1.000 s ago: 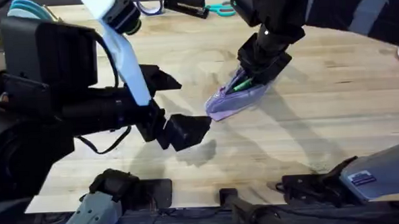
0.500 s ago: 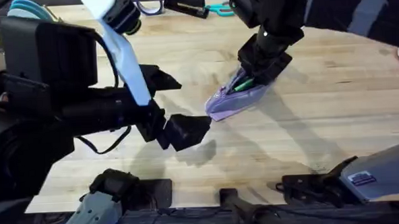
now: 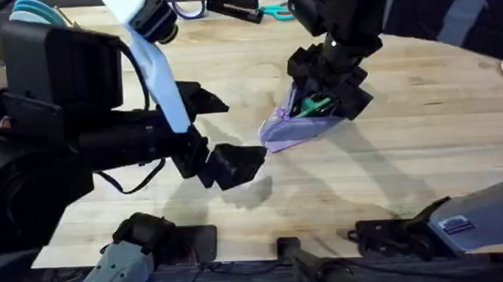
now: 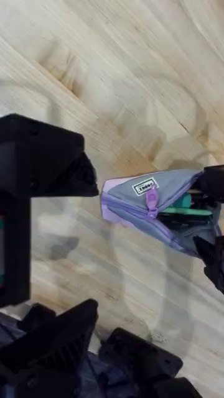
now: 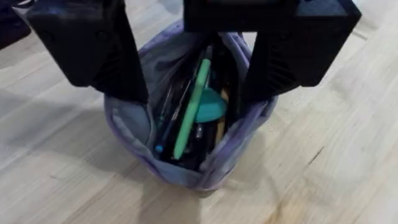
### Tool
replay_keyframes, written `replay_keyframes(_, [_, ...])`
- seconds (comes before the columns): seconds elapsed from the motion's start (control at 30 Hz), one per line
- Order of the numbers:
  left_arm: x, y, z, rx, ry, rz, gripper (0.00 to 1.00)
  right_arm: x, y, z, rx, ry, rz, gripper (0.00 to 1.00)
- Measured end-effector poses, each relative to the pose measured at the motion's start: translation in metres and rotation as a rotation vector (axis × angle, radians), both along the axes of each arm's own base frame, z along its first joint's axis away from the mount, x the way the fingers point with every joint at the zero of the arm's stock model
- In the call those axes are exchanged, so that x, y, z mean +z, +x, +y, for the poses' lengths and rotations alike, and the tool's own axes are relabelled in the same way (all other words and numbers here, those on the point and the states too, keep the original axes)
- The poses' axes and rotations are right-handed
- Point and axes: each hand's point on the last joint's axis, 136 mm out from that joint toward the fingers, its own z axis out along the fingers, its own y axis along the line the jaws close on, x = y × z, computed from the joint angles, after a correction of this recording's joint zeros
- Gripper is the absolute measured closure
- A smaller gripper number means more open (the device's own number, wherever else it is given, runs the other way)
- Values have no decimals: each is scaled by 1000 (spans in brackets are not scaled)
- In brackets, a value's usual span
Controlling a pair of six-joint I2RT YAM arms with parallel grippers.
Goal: Unzip the bag, pick up the pens from the table one at a time and place them inside, then zip the bag closed.
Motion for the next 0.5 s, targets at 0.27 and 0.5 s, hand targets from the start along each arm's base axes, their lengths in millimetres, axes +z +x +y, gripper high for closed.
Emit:
replay_keyframes(0.27, [0,0,0,0,0,0,8,0,0,0,0,0,0,8])
replay_keyframes(0.5, [0,0,0,0,0,0,8,0,0,0,5,0,0,8])
